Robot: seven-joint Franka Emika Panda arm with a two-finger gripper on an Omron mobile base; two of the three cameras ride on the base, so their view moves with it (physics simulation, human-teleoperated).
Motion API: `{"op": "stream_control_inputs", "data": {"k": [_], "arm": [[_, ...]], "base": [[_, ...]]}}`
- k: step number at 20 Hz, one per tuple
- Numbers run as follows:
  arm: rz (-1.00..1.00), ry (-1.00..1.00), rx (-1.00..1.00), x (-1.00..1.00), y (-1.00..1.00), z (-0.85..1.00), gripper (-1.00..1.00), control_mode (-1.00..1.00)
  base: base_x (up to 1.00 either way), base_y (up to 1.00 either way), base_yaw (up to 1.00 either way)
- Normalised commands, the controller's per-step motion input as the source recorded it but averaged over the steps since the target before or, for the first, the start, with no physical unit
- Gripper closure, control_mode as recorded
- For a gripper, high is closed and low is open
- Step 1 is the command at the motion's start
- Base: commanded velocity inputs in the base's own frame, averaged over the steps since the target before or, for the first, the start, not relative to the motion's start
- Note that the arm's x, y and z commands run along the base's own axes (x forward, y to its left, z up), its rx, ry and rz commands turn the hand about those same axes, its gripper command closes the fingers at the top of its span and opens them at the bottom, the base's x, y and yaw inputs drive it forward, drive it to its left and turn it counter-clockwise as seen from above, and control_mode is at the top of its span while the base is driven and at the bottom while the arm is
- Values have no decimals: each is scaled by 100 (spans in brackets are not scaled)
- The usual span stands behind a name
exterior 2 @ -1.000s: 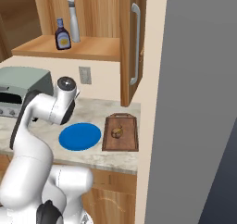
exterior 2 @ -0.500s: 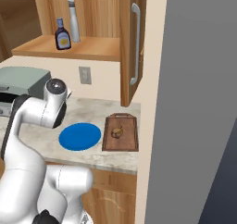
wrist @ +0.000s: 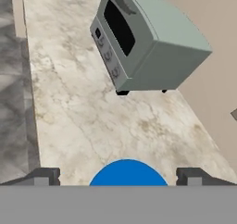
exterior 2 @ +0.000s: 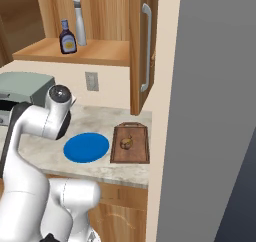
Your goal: Pick the chicken drumstick from the plate and place it on the cutting board. Then pick the condiment bottle from the cabinet and place it next to the cutting board.
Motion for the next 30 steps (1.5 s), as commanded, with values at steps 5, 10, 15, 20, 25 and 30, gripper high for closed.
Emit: {"op": "stream_control_inputs", "data": {"k": [5,10,15,20,25,30], "arm": [[2,3,9,-1,0,14,-100,-100],[3,2,10,0,0,15,-100,-100],[5,0,10,0,2,18,-100,-100],[5,0,9,0,10,14,-100,-100],[4,0,8,0,11,17,-100,-100],[3,0,8,0,9,24,-100,-100]], "base": [[0,0,0],[0,0,0],[0,0,0],[0,0,0],[0,0,0],[0,0,0]]}}
